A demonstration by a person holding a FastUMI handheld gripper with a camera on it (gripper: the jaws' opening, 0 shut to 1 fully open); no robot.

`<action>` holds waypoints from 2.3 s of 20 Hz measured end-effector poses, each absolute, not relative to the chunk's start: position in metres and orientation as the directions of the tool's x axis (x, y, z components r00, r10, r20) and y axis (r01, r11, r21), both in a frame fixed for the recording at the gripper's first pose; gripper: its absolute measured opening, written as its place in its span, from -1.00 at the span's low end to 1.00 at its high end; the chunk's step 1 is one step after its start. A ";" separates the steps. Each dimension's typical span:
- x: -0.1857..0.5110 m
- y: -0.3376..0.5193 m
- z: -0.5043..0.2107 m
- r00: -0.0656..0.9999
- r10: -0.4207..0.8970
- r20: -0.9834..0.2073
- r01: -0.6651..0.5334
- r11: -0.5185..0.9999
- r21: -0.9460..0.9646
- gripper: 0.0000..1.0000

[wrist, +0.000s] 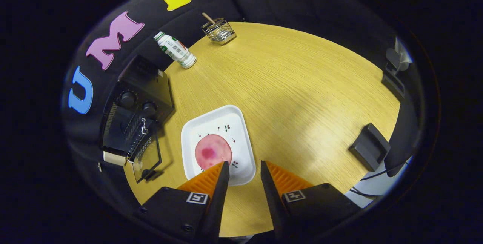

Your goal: Open the toaster oven, put the food inside, and close the toaster oven door.

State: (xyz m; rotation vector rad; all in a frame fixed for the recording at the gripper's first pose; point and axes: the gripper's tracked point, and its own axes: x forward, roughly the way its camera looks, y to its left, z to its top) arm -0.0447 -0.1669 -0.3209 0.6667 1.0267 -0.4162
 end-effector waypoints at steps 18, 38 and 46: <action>-0.047 -0.151 -0.352 0.362 0.258 -0.896 0.677 0.587 0.443 -0.89; -0.003 -0.078 -0.221 0.654 0.436 -0.618 0.527 0.323 0.786 -0.90; 0.038 0.030 -0.229 0.573 0.544 -0.613 0.472 0.392 0.790 -0.90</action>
